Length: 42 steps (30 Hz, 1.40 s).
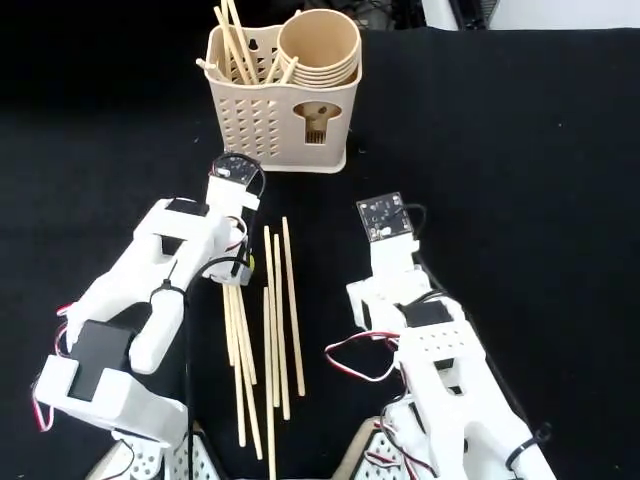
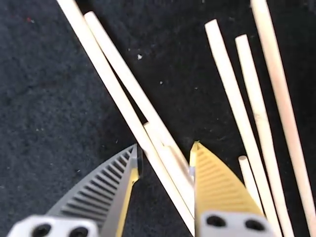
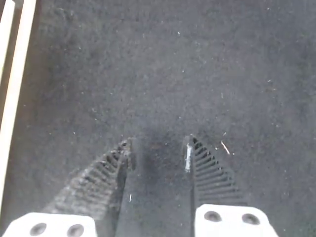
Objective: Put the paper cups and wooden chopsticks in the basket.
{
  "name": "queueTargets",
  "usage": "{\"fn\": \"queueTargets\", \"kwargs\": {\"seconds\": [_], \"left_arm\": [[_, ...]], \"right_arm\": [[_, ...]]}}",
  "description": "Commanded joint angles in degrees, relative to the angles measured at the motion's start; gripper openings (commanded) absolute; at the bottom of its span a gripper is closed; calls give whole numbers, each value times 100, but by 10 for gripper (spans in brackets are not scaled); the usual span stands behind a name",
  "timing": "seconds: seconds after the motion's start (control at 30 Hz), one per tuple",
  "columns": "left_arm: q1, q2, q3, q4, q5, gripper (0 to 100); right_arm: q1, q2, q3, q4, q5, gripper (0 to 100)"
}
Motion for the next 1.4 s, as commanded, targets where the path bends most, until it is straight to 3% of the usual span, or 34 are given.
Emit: {"fn": "queueTargets", "kwargs": {"seconds": [0.0,0.37,0.53,1.2,1.37], "left_arm": [[-4,26,-198,-273,-35,168],[-242,26,-40,-281,-44,159],[-233,26,-31,-281,-70,37],[-48,-44,-400,-220,-35,46],[-13,-44,-629,176,-44,46]], "right_arm": [[35,-154,-31,-105,-9,172],[35,-154,-31,-105,-9,172],[26,-154,-31,-105,-9,172],[26,-154,-31,-105,-9,172],[26,-154,-31,-105,-9,172]]}}
